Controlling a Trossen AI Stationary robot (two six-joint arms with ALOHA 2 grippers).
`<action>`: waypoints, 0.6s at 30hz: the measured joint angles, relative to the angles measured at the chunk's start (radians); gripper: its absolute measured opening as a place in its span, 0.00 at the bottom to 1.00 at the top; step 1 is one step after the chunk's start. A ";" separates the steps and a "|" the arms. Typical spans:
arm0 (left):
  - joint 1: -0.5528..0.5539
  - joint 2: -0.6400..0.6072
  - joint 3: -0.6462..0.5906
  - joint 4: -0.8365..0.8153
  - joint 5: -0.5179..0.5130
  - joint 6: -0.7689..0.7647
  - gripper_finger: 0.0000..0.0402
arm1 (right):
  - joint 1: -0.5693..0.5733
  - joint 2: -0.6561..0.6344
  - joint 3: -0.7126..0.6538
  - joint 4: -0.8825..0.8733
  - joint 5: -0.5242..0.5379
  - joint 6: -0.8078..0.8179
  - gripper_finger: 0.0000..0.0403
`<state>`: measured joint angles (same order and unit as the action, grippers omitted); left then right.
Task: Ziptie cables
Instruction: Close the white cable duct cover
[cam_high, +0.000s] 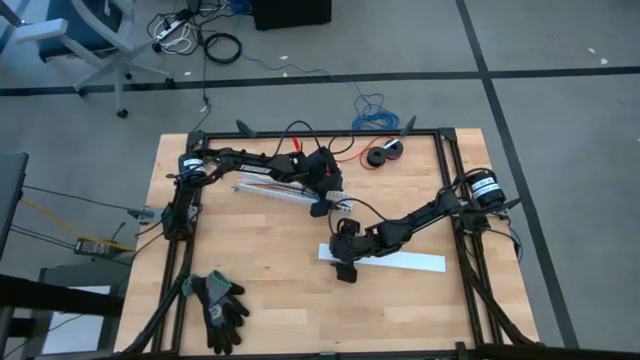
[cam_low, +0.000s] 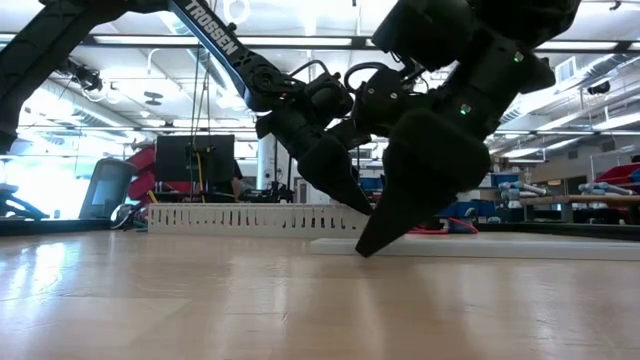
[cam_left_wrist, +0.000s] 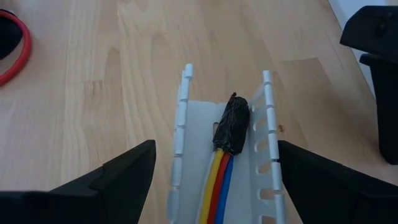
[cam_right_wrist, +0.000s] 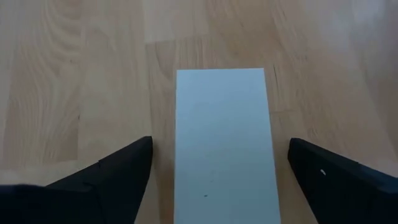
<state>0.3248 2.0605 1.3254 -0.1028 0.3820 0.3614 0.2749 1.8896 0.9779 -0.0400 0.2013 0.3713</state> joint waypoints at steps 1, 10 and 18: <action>0.000 0.000 0.000 0.000 0.000 0.000 0.84 | 0.000 0.000 0.000 -0.001 0.000 -0.004 0.87; 0.000 0.000 0.000 0.001 -0.001 0.000 0.84 | -0.001 0.002 -0.001 -0.002 0.000 -0.009 0.61; 0.000 0.000 0.000 0.001 -0.002 0.000 0.84 | -0.001 0.002 -0.001 -0.002 -0.007 -0.009 0.54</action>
<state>0.3248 2.0606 1.3254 -0.1020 0.3805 0.3614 0.2737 1.8915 0.9771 -0.0418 0.1940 0.3618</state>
